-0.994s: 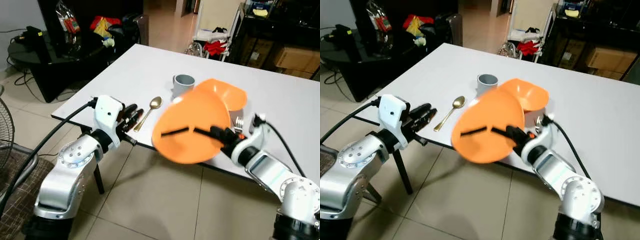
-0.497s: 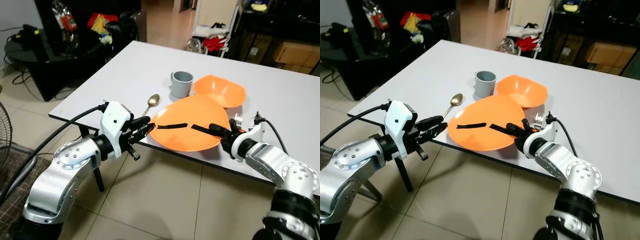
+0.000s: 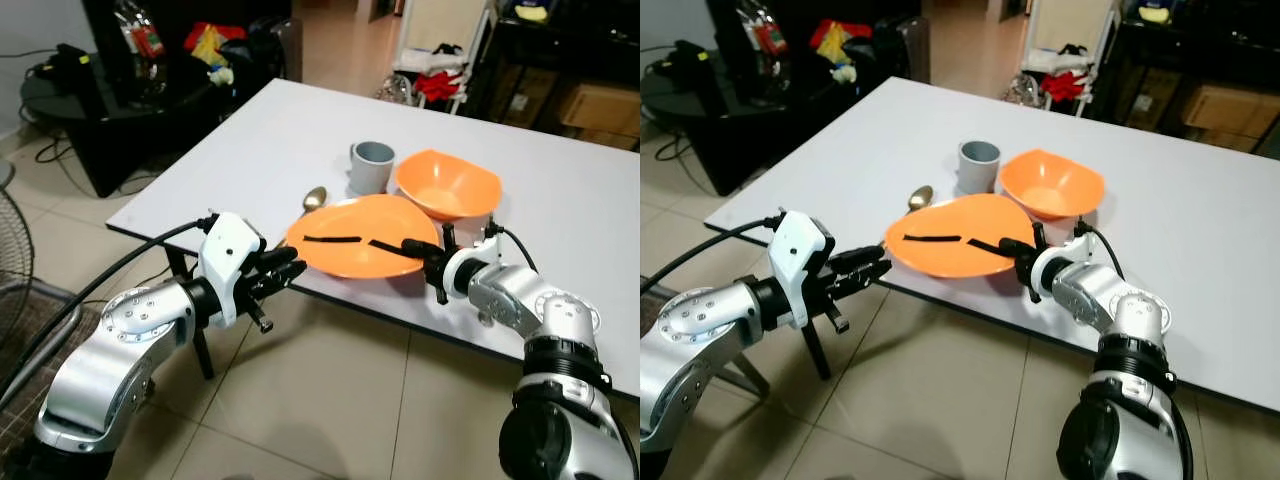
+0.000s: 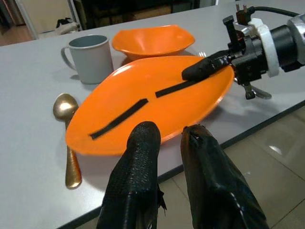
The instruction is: Setting the table
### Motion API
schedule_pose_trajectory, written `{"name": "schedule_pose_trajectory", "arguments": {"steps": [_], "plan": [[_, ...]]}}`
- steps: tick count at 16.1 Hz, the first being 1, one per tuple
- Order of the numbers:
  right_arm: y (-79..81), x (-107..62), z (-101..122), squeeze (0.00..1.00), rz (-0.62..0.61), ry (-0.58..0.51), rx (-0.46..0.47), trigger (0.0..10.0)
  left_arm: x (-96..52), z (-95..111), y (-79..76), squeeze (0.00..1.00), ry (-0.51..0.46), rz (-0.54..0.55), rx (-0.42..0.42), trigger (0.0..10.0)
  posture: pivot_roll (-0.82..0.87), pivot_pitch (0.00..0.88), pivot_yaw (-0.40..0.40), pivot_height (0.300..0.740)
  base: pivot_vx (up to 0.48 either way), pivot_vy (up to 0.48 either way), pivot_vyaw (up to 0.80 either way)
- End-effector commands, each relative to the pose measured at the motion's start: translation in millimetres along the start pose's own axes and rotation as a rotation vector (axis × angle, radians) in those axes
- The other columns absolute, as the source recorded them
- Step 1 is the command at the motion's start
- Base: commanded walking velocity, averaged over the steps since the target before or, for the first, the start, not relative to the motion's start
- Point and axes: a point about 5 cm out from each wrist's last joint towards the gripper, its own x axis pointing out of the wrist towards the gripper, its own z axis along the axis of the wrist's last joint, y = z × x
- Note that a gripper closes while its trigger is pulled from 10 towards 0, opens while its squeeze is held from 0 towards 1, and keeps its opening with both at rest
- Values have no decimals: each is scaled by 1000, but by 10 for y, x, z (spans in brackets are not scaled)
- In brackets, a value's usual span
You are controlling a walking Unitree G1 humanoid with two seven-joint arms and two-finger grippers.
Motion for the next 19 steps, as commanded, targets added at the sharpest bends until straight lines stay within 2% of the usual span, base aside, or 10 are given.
{"name": "schedule_pose_trajectory", "arguments": {"steps": [1,5,8,9,10,11,12,14,16,19], "plan": [[83,-13,118,0,32,-53,15,10000,-1,27,-32,0,3,-14,14,10000,20,0,-38,740,0,0,0],[29,12,284,0,-22,-172,7,10000,-2,35,-34,0,5,-17,20,10000,22,0,-38,740,0,0,0],[18,24,309,0,-24,-201,-51,10000,4,43,-30,0,4,-19,24,10000,21,0,-35,740,0,0,0],[16,39,278,243,-22,-188,-83,10000,6,45,-29,0,4,-19,26,10000,21,0,-35,740,0,0,0],[18,49,259,651,-19,-179,-100,10000,7,45,-28,0,5,-18,28,10000,21,0,-35,740,0,0,0],[27,62,226,812,-13,-162,-126,10000,9,46,-26,0,4,-18,31,10000,21,0,-36,740,0,0,0],[33,68,214,812,-10,-154,-138,10000,10,46,-25,0,4,-18,32,10000,21,0,-36,740,0,0,0],[45,77,178,937,-22,-135,-205,10000,22,43,-31,0,6,-22,41,10000,21,0,-41,740,0,0,0],[8,55,179,996,-33,-142,-207,10000,26,43,-39,0,4,-22,43,10000,23,0,-46,740,0,0,0],[-70,-39,172,1000,-84,-158,-238,10000,27,42,-51,0,2,-25,42,10000,21,0,-47,740,0,0,0]]}}
